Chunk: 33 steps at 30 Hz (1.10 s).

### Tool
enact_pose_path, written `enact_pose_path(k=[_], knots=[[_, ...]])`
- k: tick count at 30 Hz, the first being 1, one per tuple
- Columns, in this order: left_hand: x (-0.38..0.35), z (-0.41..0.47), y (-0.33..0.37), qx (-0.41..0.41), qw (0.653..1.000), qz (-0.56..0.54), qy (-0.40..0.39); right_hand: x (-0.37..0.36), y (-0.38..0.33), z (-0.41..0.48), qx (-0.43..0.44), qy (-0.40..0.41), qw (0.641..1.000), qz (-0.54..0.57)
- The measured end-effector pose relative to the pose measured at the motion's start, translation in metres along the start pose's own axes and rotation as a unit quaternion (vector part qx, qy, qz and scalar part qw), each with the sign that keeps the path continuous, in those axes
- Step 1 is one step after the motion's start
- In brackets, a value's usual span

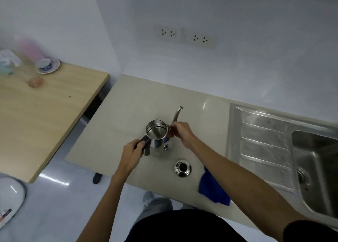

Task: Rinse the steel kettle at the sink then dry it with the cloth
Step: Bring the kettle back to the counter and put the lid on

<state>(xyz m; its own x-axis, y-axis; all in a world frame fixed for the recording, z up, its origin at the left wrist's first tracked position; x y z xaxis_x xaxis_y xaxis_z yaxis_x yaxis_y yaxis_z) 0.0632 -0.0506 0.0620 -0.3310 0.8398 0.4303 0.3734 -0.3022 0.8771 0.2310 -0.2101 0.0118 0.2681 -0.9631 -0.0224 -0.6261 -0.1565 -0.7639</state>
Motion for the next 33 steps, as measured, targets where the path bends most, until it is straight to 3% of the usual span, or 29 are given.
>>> enact_pose_path(k=[21, 23, 28, 33], knots=[[0.042, 0.048, -0.038, -0.015, 0.984, 0.042, -0.171, -0.030, 0.031, 0.005, -0.010, 0.059, 0.998, 0.022], [0.043, 0.053, -0.043, -0.023, 0.982, 0.065, -0.174, -0.019, 0.037, -0.002, -0.010, 0.070, 0.997, -0.016], [0.045, 0.061, -0.043, -0.069, 0.978, 0.099, -0.170, 0.025, 0.068, -0.040, 0.052, 0.099, 0.962, -0.247], [0.033, 0.067, -0.037, -0.146, 0.969, 0.099, -0.175, 0.056, 0.110, -0.074, 0.037, 0.059, 0.948, -0.309]])
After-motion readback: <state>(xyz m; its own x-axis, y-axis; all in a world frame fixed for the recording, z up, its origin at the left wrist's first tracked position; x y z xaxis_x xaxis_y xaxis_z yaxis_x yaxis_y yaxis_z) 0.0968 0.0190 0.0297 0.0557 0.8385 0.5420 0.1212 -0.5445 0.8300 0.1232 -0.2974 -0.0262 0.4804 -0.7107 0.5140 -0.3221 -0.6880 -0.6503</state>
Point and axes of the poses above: each hand's wrist, its own z-axis towards the middle knuckle, its own x-axis out of the back of the hand, y = z × x, the point moved 2 cm from there along z, towards the middle knuckle, and after that the axes turned 3 degrees about -x, right-handed, at the moved point
